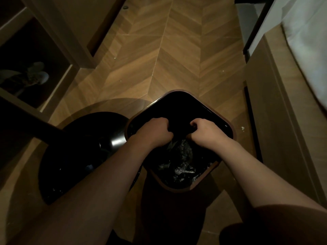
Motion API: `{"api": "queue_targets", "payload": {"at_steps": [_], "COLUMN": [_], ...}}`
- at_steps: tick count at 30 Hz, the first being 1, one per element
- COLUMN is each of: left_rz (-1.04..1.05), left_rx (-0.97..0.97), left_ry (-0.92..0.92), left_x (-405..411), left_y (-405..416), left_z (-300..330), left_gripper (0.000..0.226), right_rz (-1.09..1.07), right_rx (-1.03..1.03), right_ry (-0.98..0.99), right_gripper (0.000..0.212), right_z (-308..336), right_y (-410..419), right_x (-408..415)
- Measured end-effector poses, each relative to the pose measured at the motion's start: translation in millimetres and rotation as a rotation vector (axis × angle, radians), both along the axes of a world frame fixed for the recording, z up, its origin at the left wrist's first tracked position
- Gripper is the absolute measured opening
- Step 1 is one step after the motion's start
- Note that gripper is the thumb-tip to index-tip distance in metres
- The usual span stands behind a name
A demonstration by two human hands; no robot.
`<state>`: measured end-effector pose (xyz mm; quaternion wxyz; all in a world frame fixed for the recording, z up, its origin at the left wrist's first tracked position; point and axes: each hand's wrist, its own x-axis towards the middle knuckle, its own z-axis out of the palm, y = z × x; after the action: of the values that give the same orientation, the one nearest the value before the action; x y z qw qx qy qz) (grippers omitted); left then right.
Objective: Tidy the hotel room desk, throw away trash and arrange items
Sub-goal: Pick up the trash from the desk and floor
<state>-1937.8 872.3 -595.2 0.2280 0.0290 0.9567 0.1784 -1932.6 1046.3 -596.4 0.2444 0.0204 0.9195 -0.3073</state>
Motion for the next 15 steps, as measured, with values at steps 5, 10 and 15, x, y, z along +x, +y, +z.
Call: {"api": "queue_targets", "payload": {"at_steps": [5, 10, 15], "left_rz": [0.046, 0.118, 0.137], "left_rx": [-0.013, -0.001, 0.032], "left_ry": [0.046, 0.123, 0.099], "left_x": [14.1, 20.9, 38.9], "left_y": [11.7, 29.4, 36.3], "left_z": [30.9, 140.5, 289.3], "left_gripper": [0.03, 0.026, 0.032], "right_rz": [-0.065, -0.105, -0.091], "right_rx": [0.029, 0.013, 0.009], "right_ry": [0.075, 0.035, 0.03], "right_gripper": [0.053, 0.05, 0.058], "right_z": [47.4, 163.0, 322.6], "right_y": [5.3, 19.9, 34.3], "right_x": [11.1, 24.7, 41.6]}}
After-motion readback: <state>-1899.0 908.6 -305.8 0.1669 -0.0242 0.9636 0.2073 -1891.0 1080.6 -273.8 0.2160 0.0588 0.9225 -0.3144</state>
